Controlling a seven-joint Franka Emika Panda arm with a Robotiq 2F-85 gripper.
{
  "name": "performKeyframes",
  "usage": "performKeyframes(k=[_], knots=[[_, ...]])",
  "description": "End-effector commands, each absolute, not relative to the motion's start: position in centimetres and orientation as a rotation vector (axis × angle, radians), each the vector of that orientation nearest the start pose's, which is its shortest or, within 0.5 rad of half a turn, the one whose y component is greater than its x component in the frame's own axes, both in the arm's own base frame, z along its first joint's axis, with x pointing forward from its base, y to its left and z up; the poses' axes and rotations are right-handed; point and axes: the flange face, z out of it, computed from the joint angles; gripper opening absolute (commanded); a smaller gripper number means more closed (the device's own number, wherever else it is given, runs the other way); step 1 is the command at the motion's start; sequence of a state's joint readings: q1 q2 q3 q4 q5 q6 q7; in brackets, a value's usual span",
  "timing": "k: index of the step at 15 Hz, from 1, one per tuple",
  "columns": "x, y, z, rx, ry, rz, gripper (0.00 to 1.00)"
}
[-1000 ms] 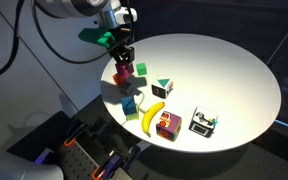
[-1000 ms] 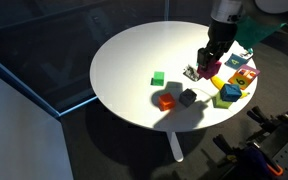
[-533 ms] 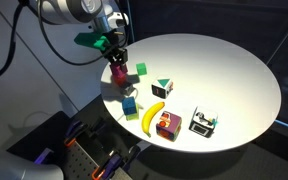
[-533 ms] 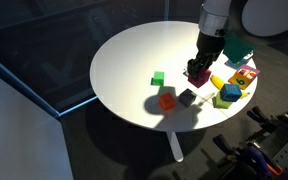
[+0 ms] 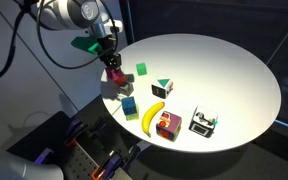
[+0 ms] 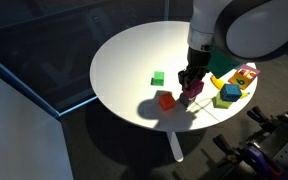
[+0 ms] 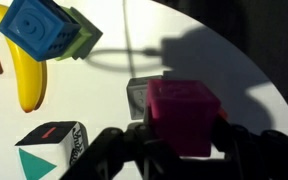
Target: Put the pink cube on top of the orange cube
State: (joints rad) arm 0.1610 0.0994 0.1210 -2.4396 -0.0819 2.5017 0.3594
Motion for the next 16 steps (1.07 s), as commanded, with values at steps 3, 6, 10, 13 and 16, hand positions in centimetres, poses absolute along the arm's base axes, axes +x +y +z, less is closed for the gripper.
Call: performKeyframes(k=[3, 6, 10, 13, 16], knots=[[47.7, 16.0, 25.1, -3.162, 0.124, 0.030, 0.29], [48.8, 16.8, 24.9, -3.157, 0.135, 0.023, 0.29], [50.5, 17.4, 24.5, -3.154, 0.141, 0.018, 0.29], [51.5, 18.0, 24.1, -3.149, 0.135, 0.014, 0.29], [52.0, 18.5, 23.3, -3.149, 0.119, 0.021, 0.29]])
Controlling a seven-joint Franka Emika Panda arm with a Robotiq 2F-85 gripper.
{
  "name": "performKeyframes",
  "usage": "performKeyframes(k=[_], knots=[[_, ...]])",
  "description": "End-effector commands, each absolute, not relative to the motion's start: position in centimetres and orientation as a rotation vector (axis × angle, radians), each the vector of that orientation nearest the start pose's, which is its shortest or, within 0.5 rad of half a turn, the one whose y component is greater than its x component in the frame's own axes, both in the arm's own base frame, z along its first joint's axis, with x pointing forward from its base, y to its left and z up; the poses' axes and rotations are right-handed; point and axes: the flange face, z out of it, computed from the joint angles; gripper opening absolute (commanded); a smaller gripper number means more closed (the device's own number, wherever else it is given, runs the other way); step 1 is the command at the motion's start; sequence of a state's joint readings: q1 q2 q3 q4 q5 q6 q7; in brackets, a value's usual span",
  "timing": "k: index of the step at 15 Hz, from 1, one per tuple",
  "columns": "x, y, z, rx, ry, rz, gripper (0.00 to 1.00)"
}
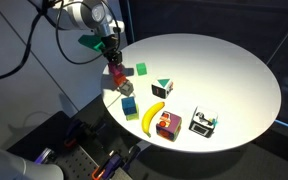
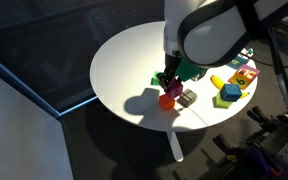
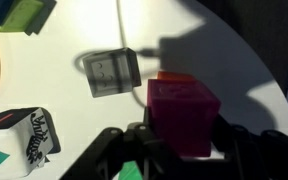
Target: Put the pink cube on top of the orange cube
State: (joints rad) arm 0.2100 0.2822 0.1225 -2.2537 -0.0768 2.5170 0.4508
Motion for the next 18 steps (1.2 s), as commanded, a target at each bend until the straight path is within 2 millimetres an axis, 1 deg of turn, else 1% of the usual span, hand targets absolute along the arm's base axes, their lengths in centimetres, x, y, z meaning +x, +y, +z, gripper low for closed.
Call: performKeyframes(k=[1, 8, 18], knots=[[52.1, 18.7, 22.9, -3.150, 0.113, 0.026, 0.29], [52.3, 19.4, 21.1, -3.154, 0.097, 0.057, 0.29], [53.4, 19.6, 20.6, -3.157, 0.105, 0.050, 0.29]])
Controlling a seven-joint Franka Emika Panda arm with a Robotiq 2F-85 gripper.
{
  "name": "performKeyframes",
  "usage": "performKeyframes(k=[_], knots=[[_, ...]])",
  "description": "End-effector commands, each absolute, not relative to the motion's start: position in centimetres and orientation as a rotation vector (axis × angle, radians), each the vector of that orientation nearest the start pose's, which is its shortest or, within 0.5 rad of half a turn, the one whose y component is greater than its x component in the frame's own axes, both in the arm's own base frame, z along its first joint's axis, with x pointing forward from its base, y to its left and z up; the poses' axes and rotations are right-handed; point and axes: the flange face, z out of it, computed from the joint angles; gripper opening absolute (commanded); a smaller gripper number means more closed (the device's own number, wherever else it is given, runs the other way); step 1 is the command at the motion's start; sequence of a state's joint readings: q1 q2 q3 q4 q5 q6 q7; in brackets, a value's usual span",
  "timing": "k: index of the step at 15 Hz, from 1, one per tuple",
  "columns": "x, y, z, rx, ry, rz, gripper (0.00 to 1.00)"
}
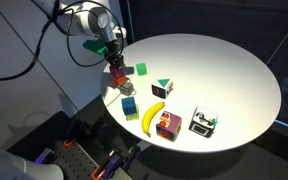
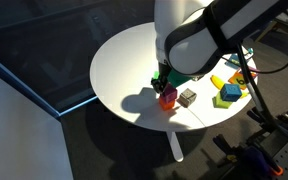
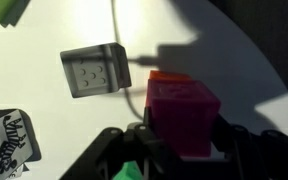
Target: Put the pink cube on top of the orange cube
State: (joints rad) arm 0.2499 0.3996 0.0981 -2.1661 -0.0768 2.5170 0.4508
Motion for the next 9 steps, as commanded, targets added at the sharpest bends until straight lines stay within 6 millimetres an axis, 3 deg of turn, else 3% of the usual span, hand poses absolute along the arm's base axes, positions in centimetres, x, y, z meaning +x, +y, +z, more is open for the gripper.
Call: performKeyframes(k=[1, 9], knots=[[53.52, 19.55, 20.54, -3.156, 0.106, 0.051, 0.29], [54.04, 19.17, 19.88, -3.158, 0.120, 0.061, 0.29]])
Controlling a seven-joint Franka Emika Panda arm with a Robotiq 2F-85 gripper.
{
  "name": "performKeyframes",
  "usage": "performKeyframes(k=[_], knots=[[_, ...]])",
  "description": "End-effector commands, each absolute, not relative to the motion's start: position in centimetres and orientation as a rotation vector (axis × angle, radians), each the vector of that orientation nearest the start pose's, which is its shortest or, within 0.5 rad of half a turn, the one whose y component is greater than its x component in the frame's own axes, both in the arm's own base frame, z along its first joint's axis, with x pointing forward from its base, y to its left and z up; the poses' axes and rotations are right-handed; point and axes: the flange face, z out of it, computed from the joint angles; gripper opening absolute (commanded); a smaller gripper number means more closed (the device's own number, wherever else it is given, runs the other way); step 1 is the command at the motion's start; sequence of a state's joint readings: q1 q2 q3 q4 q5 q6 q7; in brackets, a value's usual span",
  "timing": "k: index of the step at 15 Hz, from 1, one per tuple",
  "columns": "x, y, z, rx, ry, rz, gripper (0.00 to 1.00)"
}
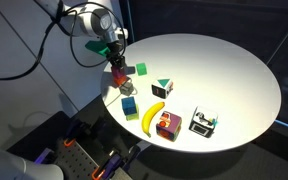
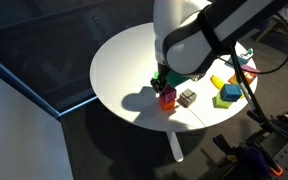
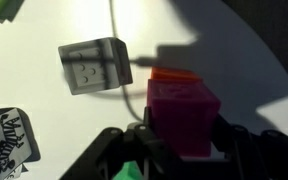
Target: Put the pink cube on top of the orange cube
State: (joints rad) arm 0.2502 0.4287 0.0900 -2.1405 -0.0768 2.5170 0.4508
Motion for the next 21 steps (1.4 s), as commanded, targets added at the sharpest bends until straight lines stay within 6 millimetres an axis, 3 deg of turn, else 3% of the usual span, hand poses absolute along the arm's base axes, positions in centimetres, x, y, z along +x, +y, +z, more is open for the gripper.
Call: performKeyframes(k=[1, 2, 5, 9, 14, 18, 21], knots=[[54.0, 19.1, 19.8, -3.159, 0.120, 0.064, 0.79], [54.0, 19.1, 19.8, -3.158, 0.122, 0.066, 0.80], [53.9, 19.0, 19.7, -3.157, 0.123, 0.075, 0.99], [53.6, 19.2, 20.4, -3.150, 0.126, 0.080, 1.00], [52.9, 20.0, 23.1, -3.135, 0.113, 0.075, 1.00], [52.5, 20.0, 26.6, -3.133, 0.117, 0.061, 1.00], [52.0, 18.7, 29.3, -3.161, 0.114, 0.064, 1.00]])
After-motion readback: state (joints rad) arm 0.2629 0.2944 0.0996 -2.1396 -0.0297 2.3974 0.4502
